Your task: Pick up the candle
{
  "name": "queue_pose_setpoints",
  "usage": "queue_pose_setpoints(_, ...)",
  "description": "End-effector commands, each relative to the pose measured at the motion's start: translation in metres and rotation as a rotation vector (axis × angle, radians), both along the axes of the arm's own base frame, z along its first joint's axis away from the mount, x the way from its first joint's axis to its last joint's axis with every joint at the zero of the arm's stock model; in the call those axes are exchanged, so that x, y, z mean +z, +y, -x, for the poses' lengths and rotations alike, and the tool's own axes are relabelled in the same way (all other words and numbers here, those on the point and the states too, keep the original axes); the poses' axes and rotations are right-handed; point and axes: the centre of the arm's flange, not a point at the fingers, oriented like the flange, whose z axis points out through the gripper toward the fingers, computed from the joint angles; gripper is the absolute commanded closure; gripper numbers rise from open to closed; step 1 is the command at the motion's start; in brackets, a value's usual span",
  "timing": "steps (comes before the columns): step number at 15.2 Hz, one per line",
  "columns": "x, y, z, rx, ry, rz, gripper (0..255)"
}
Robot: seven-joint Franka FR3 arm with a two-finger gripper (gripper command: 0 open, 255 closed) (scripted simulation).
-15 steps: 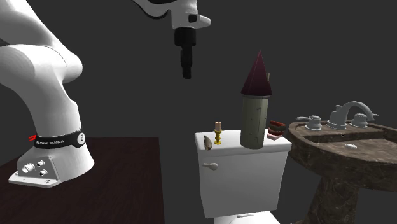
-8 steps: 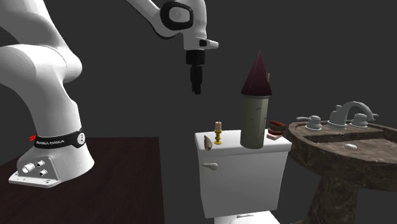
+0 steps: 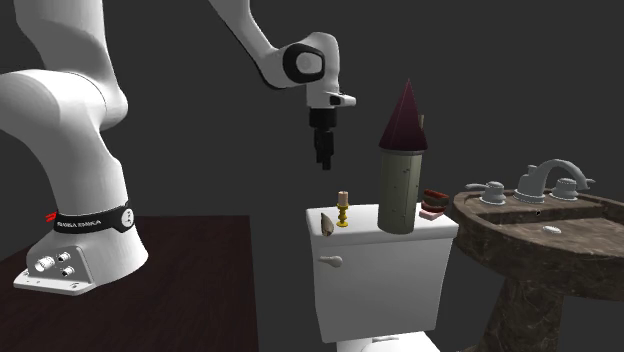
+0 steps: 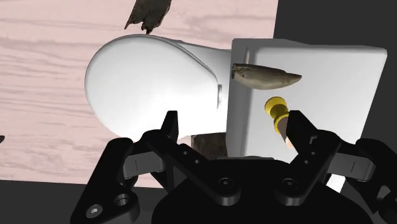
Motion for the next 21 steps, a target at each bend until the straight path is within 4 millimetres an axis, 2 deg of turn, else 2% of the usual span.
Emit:
queue_pose_setpoints(1, -0.018, 0.018, -0.006, 0.0, 0.0, -0.004, 0)
queue_pose_setpoints(12, -0.114, 0.109, -0.06, 0.002, 0.001, -0.021, 0)
queue_pose_setpoints(20, -0.158, 0.113, -0.062, 0.002, 0.001, -0.022, 0)
queue_pose_setpoints(21, -0.158, 0.113, -0.062, 0.002, 0.001, -0.022, 0)
